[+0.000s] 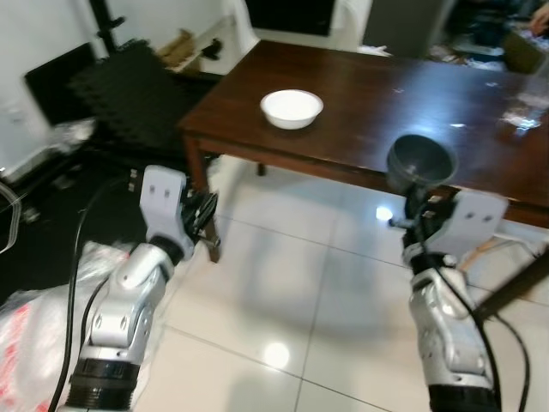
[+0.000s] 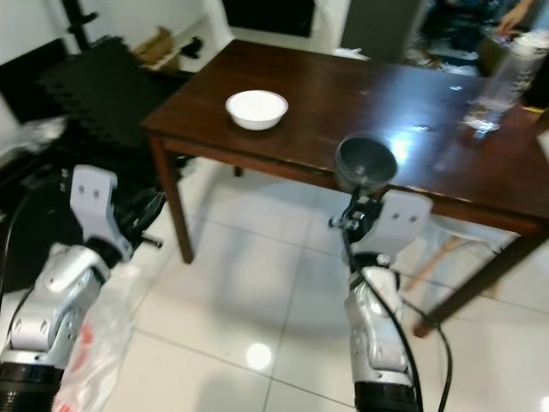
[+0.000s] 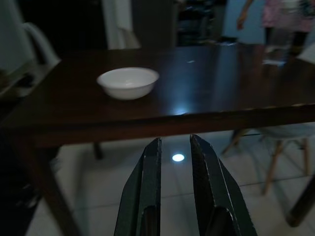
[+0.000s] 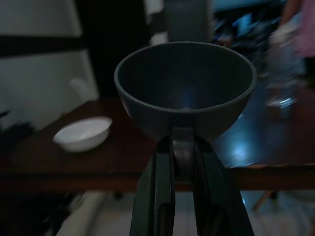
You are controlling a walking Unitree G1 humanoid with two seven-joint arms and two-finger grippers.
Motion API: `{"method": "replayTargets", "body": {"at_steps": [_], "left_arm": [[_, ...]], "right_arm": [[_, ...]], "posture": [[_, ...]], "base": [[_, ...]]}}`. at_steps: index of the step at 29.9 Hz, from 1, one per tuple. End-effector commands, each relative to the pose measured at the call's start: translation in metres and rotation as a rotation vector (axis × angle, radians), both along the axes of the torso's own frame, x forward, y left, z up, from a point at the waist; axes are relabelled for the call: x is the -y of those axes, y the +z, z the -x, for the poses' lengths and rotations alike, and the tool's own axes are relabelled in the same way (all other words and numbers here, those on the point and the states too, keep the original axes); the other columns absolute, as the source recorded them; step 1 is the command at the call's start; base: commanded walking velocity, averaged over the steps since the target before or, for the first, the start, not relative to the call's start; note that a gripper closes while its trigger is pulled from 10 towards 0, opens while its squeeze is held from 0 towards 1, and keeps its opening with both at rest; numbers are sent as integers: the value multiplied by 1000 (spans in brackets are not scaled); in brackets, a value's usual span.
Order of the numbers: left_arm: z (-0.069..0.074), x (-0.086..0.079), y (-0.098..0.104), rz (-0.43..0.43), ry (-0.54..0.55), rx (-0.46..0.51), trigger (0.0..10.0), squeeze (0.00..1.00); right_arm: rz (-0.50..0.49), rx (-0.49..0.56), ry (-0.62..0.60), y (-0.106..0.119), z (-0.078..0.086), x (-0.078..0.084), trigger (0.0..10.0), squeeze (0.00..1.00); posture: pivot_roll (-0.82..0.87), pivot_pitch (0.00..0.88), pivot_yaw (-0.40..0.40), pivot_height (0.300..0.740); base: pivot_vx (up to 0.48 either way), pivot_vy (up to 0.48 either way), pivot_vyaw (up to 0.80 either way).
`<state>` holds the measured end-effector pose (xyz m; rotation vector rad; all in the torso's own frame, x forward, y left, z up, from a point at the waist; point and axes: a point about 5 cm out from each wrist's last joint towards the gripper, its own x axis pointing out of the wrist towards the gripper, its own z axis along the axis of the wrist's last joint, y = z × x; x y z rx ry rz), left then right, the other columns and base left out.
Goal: Setting the table
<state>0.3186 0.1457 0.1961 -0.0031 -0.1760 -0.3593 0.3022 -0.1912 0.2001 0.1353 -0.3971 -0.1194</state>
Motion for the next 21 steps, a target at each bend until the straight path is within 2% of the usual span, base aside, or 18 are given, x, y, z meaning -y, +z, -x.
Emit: {"method": "replayTargets", "body": {"at_steps": [1, 6, 8, 12, 17, 21], "left_arm": [[0, 0, -4, 16, 7, -33, 10000, 0], [-4, 6, 2, 5, 11, 4, 10000, 0], [-6, 10, 4, 2, 5, 24, 10000, 0], [-8, 15, 9, 2, -1, 30, 10000, 0], [-8, 16, 9, -7, -9, 31, 10000, 0], [-8, 18, 8, -10, -15, 33, 10000, 0]], "right_arm": [[-41, -35, -1, -6, 1, -1, 10000, 0], [-71, -27, 21, -3, 3, -7, 10000, 0], [-75, -23, 33, -2, 2, -11, 10000, 0], [-79, -22, 58, 0, 3, -18, 10000, 0], [-78, -37, 61, -2, 4, -19, 10000, 0], [-82, -48, 53, -3, 3, -17, 10000, 0]], "posture": [[-34, 17, 84, 740], [-37, 15, 84, 740], [-38, 14, 85, 740], [-45, 10, 90, 740], [-42, 9, 92, 740], [-41, 8, 94, 740]], "base": [[0, 0, -800], [0, 0, -800], [292, 0, 0], [480, 0, 0], [480, 0, 0], [480, 0, -800]]}}
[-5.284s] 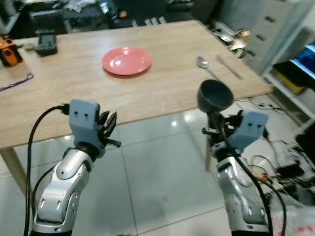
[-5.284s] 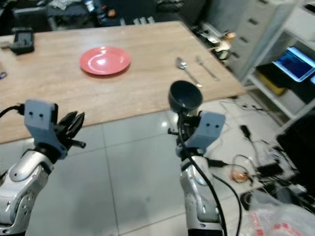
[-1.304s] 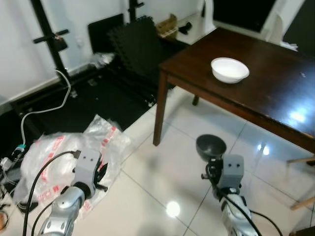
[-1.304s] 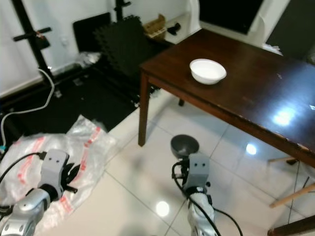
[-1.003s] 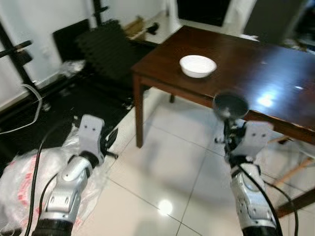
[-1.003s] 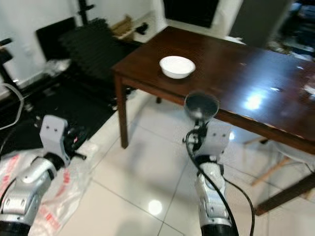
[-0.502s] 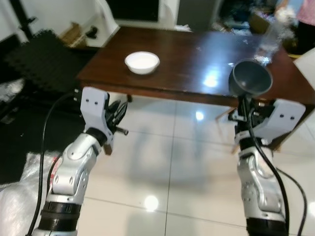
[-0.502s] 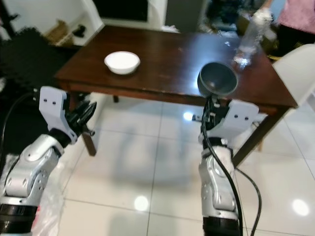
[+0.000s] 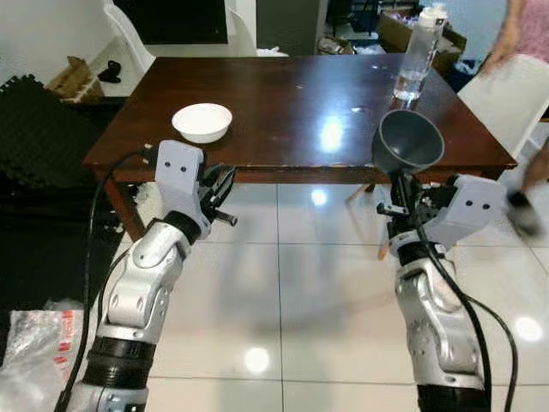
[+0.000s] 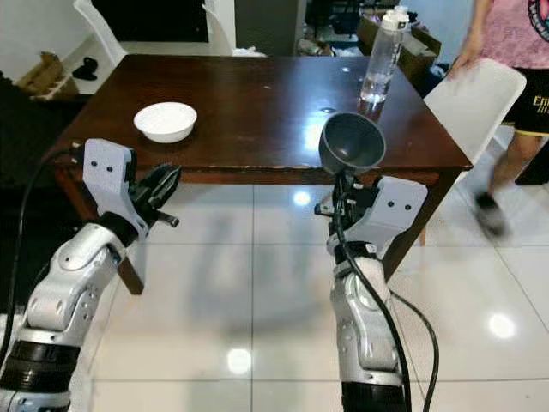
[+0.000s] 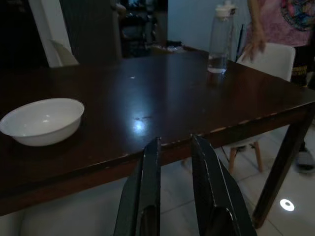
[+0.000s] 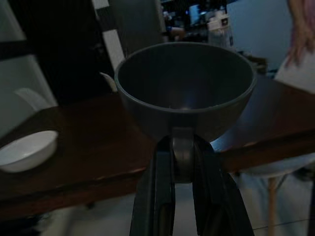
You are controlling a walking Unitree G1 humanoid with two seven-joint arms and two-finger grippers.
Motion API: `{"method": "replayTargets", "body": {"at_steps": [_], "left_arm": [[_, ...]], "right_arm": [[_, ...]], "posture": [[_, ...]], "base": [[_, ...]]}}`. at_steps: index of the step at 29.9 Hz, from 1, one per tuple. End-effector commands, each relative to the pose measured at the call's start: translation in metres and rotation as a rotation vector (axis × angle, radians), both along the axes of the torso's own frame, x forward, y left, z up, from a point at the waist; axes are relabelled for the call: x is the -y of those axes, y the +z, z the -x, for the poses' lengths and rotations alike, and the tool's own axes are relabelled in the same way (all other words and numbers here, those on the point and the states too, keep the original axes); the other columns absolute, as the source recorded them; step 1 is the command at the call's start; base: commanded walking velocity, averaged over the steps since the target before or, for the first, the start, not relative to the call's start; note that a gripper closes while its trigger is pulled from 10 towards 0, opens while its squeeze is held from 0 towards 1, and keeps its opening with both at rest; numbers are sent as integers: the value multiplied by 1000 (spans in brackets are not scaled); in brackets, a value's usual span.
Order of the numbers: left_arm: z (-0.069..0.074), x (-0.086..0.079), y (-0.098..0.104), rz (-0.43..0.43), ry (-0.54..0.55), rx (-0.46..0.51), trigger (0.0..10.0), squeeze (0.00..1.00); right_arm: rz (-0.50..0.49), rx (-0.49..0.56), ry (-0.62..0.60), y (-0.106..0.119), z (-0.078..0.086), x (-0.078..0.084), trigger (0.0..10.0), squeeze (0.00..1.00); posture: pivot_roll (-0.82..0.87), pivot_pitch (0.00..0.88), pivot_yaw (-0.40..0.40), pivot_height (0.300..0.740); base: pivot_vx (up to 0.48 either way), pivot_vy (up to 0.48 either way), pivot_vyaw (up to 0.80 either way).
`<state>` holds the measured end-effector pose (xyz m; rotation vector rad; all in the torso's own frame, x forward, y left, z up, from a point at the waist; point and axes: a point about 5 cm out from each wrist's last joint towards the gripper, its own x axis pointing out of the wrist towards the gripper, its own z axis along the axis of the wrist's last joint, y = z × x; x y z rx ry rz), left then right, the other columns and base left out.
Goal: Setting the table
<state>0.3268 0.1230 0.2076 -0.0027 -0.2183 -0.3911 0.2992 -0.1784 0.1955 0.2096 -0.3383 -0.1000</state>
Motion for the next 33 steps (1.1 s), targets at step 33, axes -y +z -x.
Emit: {"method": "replayTargets", "body": {"at_steps": [33], "left_arm": [[3, -4, -8, -25, 14, -16, 10000, 0]], "right_arm": [[74, -36, 180, -5, -1, -25, 10000, 0]], "posture": [[-41, 2, 97, 740]], "base": [[468, 0, -178]]}}
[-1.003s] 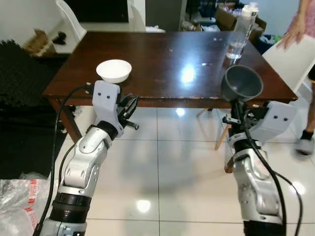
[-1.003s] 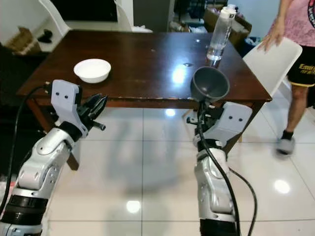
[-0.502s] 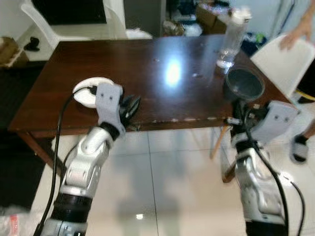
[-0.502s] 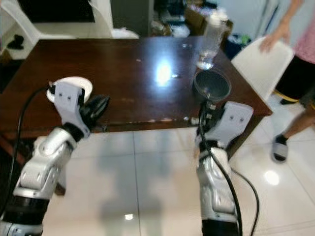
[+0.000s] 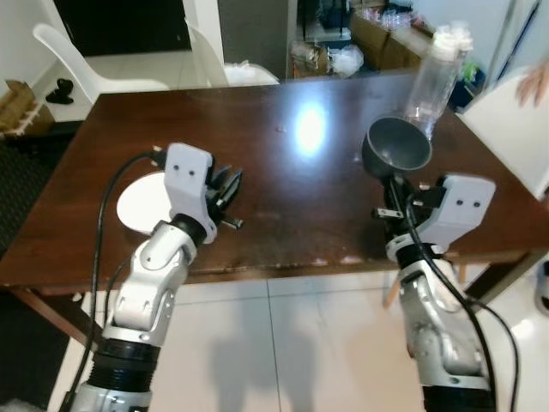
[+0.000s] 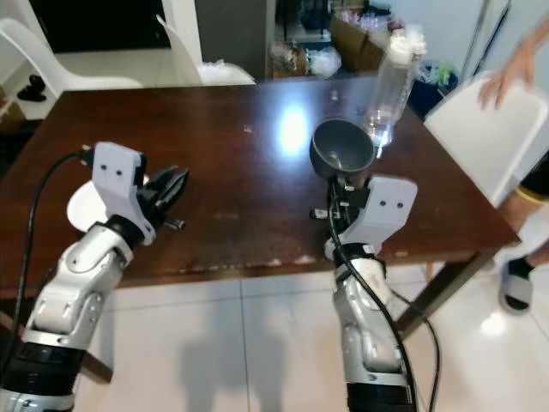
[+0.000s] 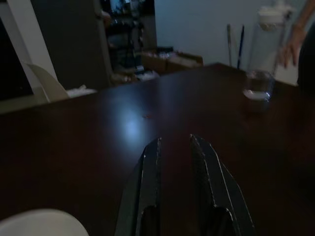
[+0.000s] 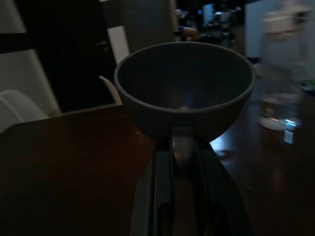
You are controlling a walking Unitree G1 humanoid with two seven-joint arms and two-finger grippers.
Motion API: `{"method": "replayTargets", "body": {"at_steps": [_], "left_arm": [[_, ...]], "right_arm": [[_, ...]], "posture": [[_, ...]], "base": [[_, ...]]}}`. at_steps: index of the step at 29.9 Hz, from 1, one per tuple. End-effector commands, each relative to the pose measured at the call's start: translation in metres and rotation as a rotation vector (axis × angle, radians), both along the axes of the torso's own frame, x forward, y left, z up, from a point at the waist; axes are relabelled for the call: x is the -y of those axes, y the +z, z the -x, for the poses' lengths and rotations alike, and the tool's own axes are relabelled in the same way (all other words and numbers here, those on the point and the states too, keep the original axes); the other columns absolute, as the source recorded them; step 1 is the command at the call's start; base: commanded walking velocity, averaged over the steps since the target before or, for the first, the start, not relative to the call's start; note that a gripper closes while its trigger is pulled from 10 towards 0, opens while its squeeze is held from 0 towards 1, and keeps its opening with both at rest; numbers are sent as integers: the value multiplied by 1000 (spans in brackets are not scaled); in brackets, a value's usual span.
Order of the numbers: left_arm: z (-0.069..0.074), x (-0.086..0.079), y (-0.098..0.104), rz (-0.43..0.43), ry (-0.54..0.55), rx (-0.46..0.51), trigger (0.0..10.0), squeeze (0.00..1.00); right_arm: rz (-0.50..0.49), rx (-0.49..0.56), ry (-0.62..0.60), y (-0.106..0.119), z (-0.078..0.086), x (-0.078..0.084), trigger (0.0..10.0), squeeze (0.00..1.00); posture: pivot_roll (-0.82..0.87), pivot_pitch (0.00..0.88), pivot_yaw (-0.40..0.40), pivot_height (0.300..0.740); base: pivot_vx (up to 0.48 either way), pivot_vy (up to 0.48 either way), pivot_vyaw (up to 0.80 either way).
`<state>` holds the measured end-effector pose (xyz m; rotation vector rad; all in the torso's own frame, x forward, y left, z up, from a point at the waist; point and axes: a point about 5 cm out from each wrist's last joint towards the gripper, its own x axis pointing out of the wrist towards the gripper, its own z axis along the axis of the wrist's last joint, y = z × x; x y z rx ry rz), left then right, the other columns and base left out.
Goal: Setting the table
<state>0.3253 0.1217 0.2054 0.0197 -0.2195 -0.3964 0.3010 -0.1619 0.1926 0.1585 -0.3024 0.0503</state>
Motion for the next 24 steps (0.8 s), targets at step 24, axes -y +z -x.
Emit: {"method": "replayTargets", "body": {"at_steps": [24], "left_arm": [[29, -61, 5, -113, -52, -53, 10000, 0]], "right_arm": [[187, -193, 422, -38, 24, -52, 10000, 0]], "posture": [[-13, 25, 81, 740]], "base": [[104, 0, 0]]}}
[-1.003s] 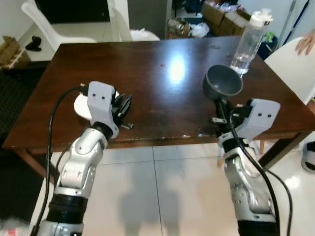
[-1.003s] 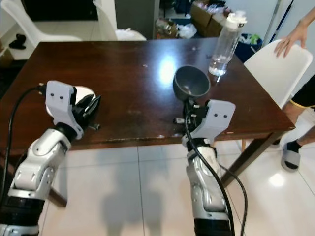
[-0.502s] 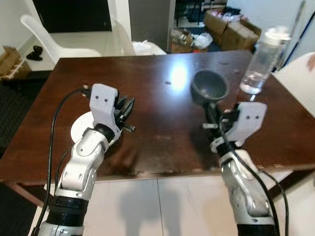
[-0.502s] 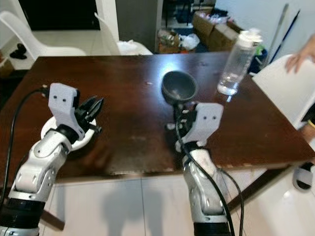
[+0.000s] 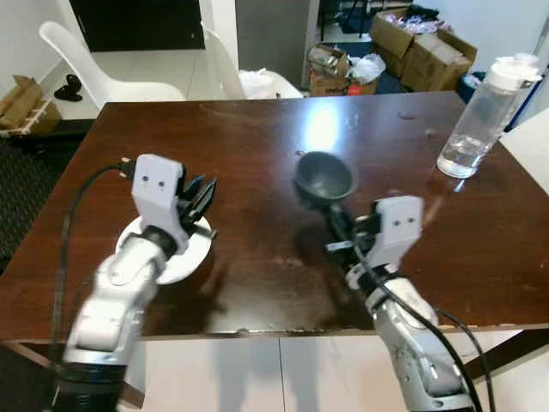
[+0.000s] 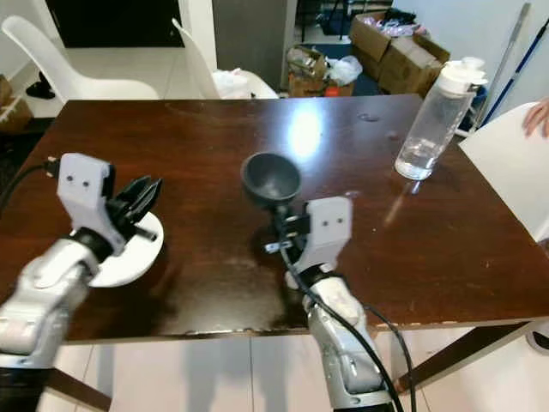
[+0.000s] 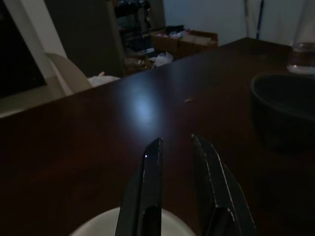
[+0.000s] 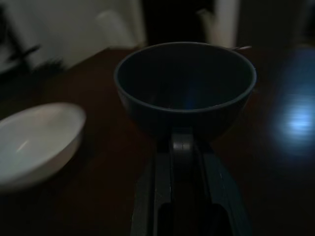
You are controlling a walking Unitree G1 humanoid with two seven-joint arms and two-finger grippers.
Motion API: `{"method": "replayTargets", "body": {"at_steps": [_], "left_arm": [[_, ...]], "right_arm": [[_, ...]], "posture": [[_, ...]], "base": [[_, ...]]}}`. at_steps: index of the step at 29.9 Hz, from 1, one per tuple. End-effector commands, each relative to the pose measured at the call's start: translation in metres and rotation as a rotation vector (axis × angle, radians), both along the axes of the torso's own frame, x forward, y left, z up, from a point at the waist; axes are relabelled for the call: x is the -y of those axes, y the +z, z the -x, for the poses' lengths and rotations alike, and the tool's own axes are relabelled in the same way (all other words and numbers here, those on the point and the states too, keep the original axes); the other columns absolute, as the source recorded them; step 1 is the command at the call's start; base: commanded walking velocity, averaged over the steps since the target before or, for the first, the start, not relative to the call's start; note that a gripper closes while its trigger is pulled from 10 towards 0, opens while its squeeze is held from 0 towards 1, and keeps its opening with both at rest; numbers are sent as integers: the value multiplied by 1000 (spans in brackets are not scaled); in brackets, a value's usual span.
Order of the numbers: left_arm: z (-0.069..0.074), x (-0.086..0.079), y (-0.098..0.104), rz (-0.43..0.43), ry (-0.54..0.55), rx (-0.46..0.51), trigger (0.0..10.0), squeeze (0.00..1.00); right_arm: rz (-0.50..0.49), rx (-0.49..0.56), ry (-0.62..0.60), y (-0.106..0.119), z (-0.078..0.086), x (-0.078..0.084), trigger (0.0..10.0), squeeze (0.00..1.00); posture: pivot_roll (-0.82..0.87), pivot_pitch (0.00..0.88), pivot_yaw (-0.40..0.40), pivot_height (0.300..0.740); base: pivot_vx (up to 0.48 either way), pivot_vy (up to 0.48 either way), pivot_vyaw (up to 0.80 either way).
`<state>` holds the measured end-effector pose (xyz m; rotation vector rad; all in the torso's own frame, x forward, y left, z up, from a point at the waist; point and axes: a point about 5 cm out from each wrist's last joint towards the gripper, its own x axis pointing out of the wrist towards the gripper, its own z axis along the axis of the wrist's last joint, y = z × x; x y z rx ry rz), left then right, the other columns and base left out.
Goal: Setting the table
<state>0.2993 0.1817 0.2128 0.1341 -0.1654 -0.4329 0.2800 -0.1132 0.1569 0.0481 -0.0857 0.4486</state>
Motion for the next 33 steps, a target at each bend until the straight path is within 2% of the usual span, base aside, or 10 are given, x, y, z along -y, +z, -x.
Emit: {"method": "replayTargets", "body": {"at_steps": [1, 6, 8, 10, 14, 16, 17, 22, 29, 33], "left_arm": [[8, -11, 3, -16, -80, -40, 10000, 0], [15, -22, 10, -53, -178, -83, 10000, 0], [21, -31, 11, -121, -240, -119, 10000, 0], [32, -46, 4, -245, -314, -206, 10000, 0], [43, -53, -4, -272, -376, -305, 10000, 0], [46, -56, -8, -299, -372, -324, 10000, 0], [45, -66, -21, -352, -301, -370, 10000, 0], [39, -76, -30, -358, -195, -403, 10000, 0], [44, -75, -34, -354, -213, -427, 10000, 0], [44, -74, -35, -356, -214, -420, 10000, 0]], "right_arm": [[72, -46, 61, -14, 6, 1, 10000, 0], [133, -100, 92, -26, 7, 10, 10000, 0], [186, -107, 110, -28, 6, 15, 10000, 0], [236, -109, 158, -26, 8, 21, 10000, 0], [219, -82, 203, -21, 11, 21, 10000, 0], [203, -73, 220, -20, 11, 19, 10000, 0], [156, -66, 261, -20, 14, 11, 10000, 0], [122, -80, 338, -26, 22, -3, 10000, 0], [145, -118, 343, -42, 31, -9, 10000, 0], [155, -111, 327, -44, 30, -9, 10000, 0]], "posture": [[-8, 28, 76, 740], [-3, 32, 74, 740], [-1, 35, 73, 740], [2, 39, 73, 740], [3, 42, 77, 740], [10, 49, 86, 740], [17, 55, 88, 740], [25, 63, 92, 740], [30, 73, 93, 740], [32, 74, 94, 740]], "base": [[0, 0, 0], [0, 0, 0], [0, 0, 0], [0, 0, 0], [0, 0, 0], [0, 0, 0], [0, 0, 0], [0, 0, 0], [0, 0, 0], [0, 0, 0]]}}
